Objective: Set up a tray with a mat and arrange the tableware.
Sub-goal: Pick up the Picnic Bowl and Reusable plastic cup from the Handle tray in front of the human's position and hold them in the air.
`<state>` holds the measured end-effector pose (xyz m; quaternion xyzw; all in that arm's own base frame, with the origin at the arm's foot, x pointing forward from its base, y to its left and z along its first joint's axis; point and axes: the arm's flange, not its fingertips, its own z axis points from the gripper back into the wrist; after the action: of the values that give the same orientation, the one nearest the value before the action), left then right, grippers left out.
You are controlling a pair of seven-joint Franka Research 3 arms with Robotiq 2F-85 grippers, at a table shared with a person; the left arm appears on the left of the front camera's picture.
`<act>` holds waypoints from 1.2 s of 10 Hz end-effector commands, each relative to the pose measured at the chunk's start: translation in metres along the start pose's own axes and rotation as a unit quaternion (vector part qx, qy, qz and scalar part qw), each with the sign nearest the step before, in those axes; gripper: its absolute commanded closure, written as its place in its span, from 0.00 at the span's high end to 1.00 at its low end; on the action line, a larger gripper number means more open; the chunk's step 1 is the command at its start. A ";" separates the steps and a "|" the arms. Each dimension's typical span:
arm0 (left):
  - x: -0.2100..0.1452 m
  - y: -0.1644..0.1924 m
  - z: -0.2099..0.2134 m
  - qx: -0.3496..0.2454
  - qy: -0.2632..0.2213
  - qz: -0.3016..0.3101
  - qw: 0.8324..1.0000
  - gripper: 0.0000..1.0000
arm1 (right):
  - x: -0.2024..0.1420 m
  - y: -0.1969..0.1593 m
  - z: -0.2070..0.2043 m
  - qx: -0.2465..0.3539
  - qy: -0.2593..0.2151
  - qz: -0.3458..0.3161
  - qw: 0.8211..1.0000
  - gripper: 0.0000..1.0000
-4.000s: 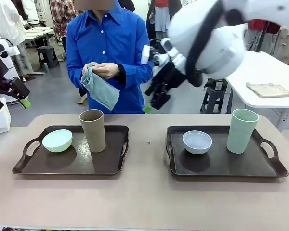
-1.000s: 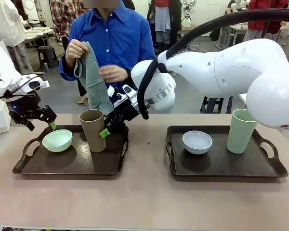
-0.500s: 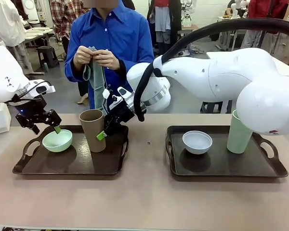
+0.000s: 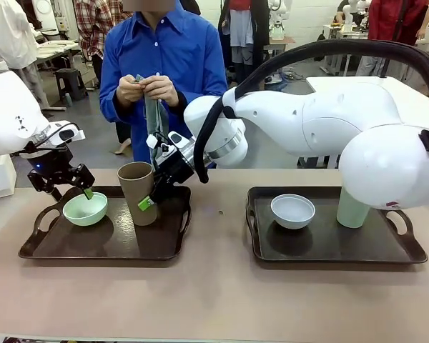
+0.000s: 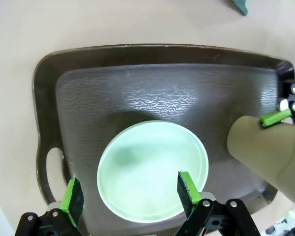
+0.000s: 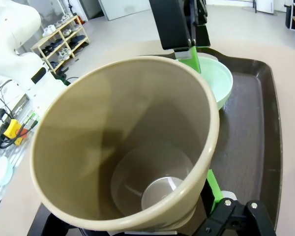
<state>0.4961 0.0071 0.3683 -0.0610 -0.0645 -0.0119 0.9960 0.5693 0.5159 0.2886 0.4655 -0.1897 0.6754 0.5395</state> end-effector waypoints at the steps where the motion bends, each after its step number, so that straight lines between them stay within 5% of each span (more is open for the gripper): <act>1: 0.015 0.005 -0.005 0.017 0.014 0.020 1.000 1.00 | 0.008 -0.013 -0.001 0.007 0.014 -0.009 1.000 1.00; 4: 0.017 0.014 -0.013 0.025 0.028 0.040 0.999 1.00 | 0.008 -0.013 -0.001 0.005 0.014 -0.003 1.000 1.00; 5: 0.018 0.018 -0.017 0.037 0.039 0.049 0.997 1.00 | 0.008 -0.014 0.000 0.004 0.013 0.000 1.000 0.89; 6: 0.017 0.022 -0.021 0.037 0.043 0.050 0.997 0.76 | 0.008 -0.014 0.000 0.004 0.013 0.001 1.000 0.41; 7: 0.015 0.023 -0.023 0.036 0.046 0.055 0.997 0.49 | 0.007 -0.014 0.000 0.005 0.012 0.002 1.000 0.30; 8: 0.014 0.024 -0.024 0.037 0.047 0.057 0.997 0.25 | 0.007 -0.013 -0.001 0.005 0.014 0.004 1.000 0.00; 9: 0.013 0.024 -0.023 0.034 0.046 0.059 0.997 0.00 | 0.007 -0.013 -0.001 0.004 0.016 0.006 1.000 0.00; 10: 0.011 0.023 -0.022 0.033 0.045 0.059 0.997 0.33 | 0.007 -0.013 -0.001 0.004 0.018 0.007 1.000 0.00; 11: 0.011 0.025 -0.022 0.033 0.044 0.059 0.997 0.00 | 0.007 -0.012 -0.002 0.004 0.019 0.008 1.000 0.26; 12: 0.011 0.026 -0.021 0.035 0.044 0.059 0.997 0.00 | 0.007 -0.012 -0.002 0.003 0.018 0.007 1.000 0.26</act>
<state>0.5107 0.0301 0.3412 -0.0393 -0.0232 0.0301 0.9985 0.5715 0.5191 0.2923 0.4659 -0.1911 0.6769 0.5369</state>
